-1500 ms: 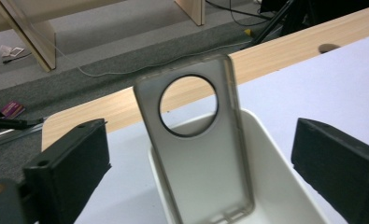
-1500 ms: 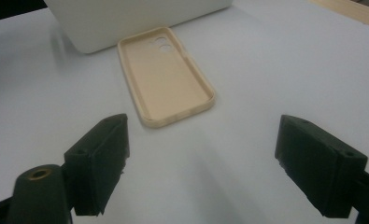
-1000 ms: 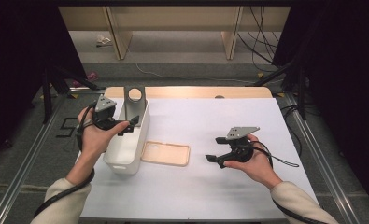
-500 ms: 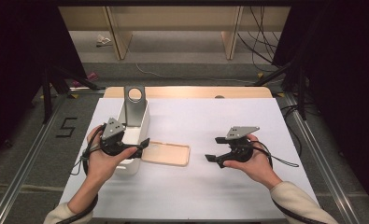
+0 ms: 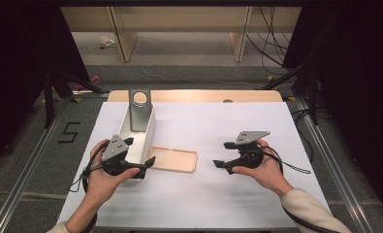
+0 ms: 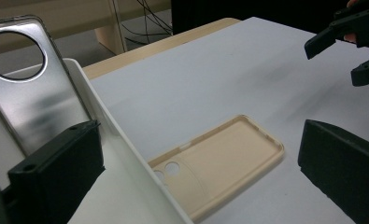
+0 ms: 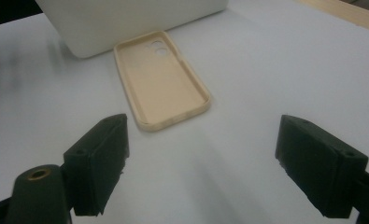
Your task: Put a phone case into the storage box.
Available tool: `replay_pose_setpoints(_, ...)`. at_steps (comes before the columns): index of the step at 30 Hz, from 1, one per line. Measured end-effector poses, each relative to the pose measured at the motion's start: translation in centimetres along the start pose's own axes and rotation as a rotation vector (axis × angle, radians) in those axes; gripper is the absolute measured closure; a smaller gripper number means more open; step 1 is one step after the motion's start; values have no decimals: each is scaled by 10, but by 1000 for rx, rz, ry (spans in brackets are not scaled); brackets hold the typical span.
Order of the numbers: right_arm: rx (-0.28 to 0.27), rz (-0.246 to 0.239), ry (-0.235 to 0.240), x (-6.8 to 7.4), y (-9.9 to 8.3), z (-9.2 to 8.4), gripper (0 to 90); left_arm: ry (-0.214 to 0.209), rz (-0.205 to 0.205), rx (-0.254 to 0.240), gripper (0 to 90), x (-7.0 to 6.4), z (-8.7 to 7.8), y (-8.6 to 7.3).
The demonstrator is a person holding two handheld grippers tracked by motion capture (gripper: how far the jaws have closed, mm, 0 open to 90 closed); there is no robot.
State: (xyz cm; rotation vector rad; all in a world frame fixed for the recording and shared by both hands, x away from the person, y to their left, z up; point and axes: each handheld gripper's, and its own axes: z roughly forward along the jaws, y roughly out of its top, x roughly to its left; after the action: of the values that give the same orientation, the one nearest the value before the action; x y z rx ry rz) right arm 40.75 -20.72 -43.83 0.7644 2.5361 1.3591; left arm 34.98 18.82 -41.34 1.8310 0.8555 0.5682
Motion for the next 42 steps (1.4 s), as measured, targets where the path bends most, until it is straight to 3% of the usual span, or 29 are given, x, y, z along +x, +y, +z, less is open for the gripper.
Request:
replay_pose_setpoints(15, 1, 5, -7, -2, 0, 0, 184, 13, -7, -15, 0, -6, -6, -12)
replay_pose_setpoints(42, -4, 1, -6, 1, 2, 2, 184, 11, -3, -16, 0, -6, -3, -12)
